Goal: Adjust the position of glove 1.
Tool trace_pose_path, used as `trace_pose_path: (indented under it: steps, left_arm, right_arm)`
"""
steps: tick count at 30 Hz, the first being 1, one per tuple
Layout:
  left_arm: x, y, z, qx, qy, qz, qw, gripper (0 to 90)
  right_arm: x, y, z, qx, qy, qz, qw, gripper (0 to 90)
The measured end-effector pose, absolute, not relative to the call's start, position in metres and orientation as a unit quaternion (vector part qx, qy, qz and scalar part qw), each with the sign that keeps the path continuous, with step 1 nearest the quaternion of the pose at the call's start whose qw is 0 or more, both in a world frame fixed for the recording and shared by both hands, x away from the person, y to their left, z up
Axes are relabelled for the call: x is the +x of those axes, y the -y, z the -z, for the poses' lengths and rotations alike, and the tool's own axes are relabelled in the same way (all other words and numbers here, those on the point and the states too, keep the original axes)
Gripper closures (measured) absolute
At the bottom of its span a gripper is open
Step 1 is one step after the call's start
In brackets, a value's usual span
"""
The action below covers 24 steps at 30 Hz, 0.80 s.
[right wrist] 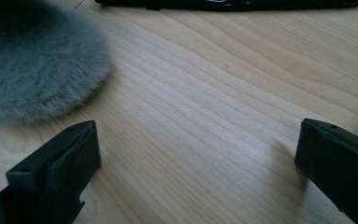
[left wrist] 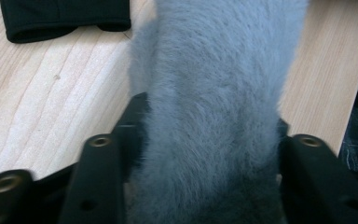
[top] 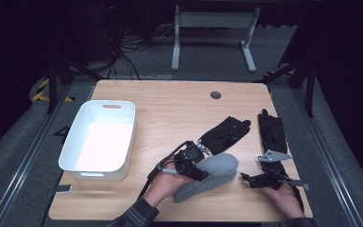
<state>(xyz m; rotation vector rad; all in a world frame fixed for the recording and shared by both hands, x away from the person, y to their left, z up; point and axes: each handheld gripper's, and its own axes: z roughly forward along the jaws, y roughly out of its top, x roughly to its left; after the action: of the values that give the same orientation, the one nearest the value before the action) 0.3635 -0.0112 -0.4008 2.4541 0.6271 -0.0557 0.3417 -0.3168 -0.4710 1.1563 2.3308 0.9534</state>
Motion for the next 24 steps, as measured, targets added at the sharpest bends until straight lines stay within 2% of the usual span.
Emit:
trace_pose_path:
  steps: [2, 3, 6, 10, 11, 12, 16, 17, 18, 21, 24]
  left_arm:
    - [0.362, 0.010, 0.399, 0.921, -0.237, 0.023, 0.307, 38.7]
    - [0.362, 0.009, 0.397, 0.920, -0.232, 0.024, 0.314, 32.6]
    - [0.360, 0.007, 0.391, 0.919, -0.223, 0.027, 0.324, 26.4]
    - [0.359, 0.000, 0.380, 0.910, -0.221, 0.017, 0.352, 26.5]
    - [0.359, -0.002, 0.376, 0.908, -0.221, 0.014, 0.355, 28.8]
    - [0.359, -0.004, 0.374, 0.907, -0.216, 0.011, 0.362, 35.1]
    - [0.361, -0.010, 0.369, 0.904, -0.205, 0.008, 0.375, 65.1]
    - [0.361, -0.011, 0.369, 0.903, -0.205, 0.004, 0.377, 65.1]
    - [0.362, -0.011, 0.370, 0.904, -0.203, 0.002, 0.377, 72.2]
    - [0.363, -0.010, 0.377, 0.905, -0.201, 0.012, 0.375, 82.7]
    - [0.360, -0.004, 0.389, 0.913, -0.192, 0.026, 0.359, 85.1]
  right_arm:
    - [0.342, 0.317, 0.471, 0.410, -0.827, -0.338, 0.184, 0.3]
    - [0.342, 0.317, 0.471, 0.410, -0.827, -0.338, 0.184, 0.3]
    - [0.342, 0.317, 0.471, 0.410, -0.827, -0.338, 0.184, 0.3]
    - [0.342, 0.317, 0.471, 0.410, -0.827, -0.338, 0.184, 0.3]
    - [0.342, 0.317, 0.471, 0.410, -0.827, -0.338, 0.184, 0.3]
    - [0.342, 0.317, 0.471, 0.410, -0.827, -0.338, 0.184, 0.3]
    - [0.342, 0.317, 0.471, 0.410, -0.827, -0.338, 0.184, 0.3]
    - [0.342, 0.317, 0.471, 0.410, -0.827, -0.338, 0.184, 0.3]
    - [0.342, 0.317, 0.471, 0.410, -0.827, -0.338, 0.184, 0.3]
    - [0.342, 0.317, 0.471, 0.410, -0.827, -0.338, 0.184, 0.4]
    - [0.342, 0.317, 0.471, 0.410, -0.827, -0.338, 0.184, 0.3]
